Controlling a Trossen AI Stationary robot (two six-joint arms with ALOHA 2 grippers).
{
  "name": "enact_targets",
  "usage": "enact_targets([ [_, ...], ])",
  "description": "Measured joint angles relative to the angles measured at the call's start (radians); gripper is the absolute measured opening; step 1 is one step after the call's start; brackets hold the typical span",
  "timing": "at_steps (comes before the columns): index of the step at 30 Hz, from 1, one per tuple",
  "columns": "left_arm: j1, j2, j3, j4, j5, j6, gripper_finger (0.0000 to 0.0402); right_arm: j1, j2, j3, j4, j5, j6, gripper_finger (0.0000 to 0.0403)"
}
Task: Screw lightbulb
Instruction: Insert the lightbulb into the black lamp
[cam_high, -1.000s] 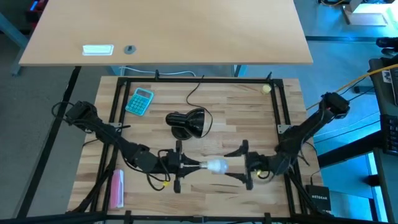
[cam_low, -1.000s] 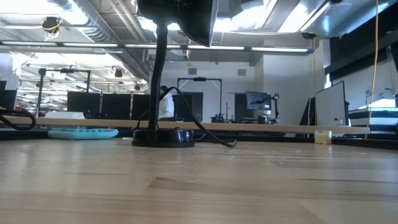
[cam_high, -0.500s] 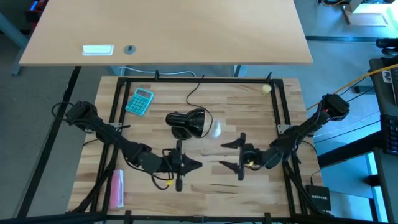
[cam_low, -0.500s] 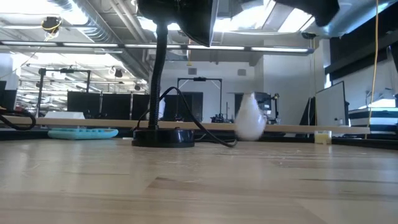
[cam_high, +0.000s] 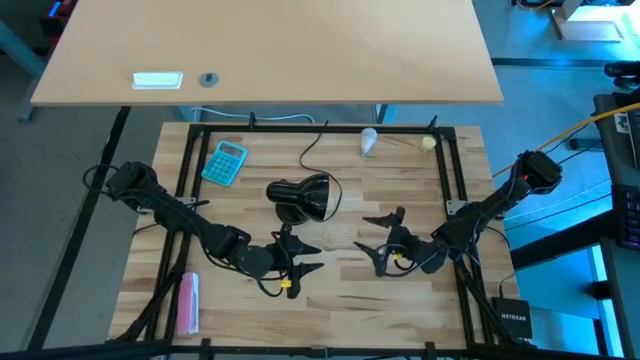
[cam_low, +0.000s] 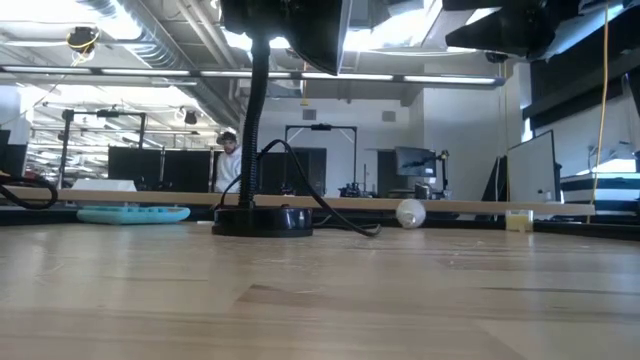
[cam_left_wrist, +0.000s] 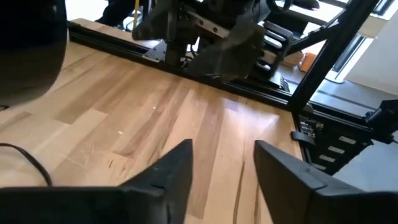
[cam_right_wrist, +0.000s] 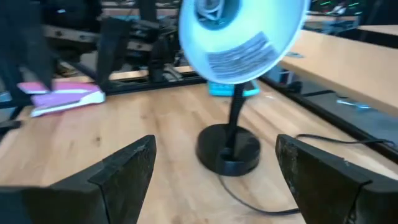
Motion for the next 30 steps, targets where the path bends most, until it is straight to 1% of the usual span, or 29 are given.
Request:
enact_targets([
  [4, 0.0, 0.0, 0.0, -0.008, 0.021, -0.001, 0.0204, -0.015, -0.015, 0.0, -0.009, 0.045, 0.042, 0.0333],
  [7, -0.001, 0.0, 0.0, -0.047, 0.022, -0.011, 0.0223, -0.056, -0.042, 0.0, -0.068, 0.017, 0.102, 0.0333],
  [9, -0.001, 0.0, 0.0, -0.084, 0.022, -0.029, 0.023, -0.11, -0.064, 0.0, -0.142, -0.02, 0.171, 0.0333],
  [12, -0.001, 0.0, 0.0, -0.153, 0.022, -0.053, 0.0234, -0.248, -0.105, 0.0, -0.275, -0.14, 0.254, 0.0333],
  [14, -0.001, 0.0, 0.0, -0.202, 0.022, -0.067, 0.0235, -0.355, -0.124, 0.0, -0.353, -0.259, 0.279, 0.0333],
  [17, -0.01, -0.024, 0.0, -0.31, 0.028, -0.08, 0.0235, -0.481, -0.127, 0.0, -0.398, -0.466, 0.258, 0.0333],
  [19, -0.019, -0.065, 0.0, -0.411, 0.029, -0.113, 0.0235, -0.528, -0.113, 0.0, -0.396, -0.56, 0.209, 0.0333],
  [22, -0.031, -0.142, 0.0, -0.565, -0.003, -0.183, 0.0235, -0.553, -0.066, -0.01, -0.322, -0.601, 0.114, 0.0333],
  [26, -0.037, -0.221, 0.0, -0.756, -0.13, -0.26, 0.0235, -0.552, 0.052, -0.044, -0.053, -0.654, -0.001, 0.0333],
  [30, -0.019, -0.257, 0.0, -0.916, -0.273, -0.277, 0.0235, -0.58, 0.219, -0.049, 0.214, -0.716, -0.082, 0.0333],
])
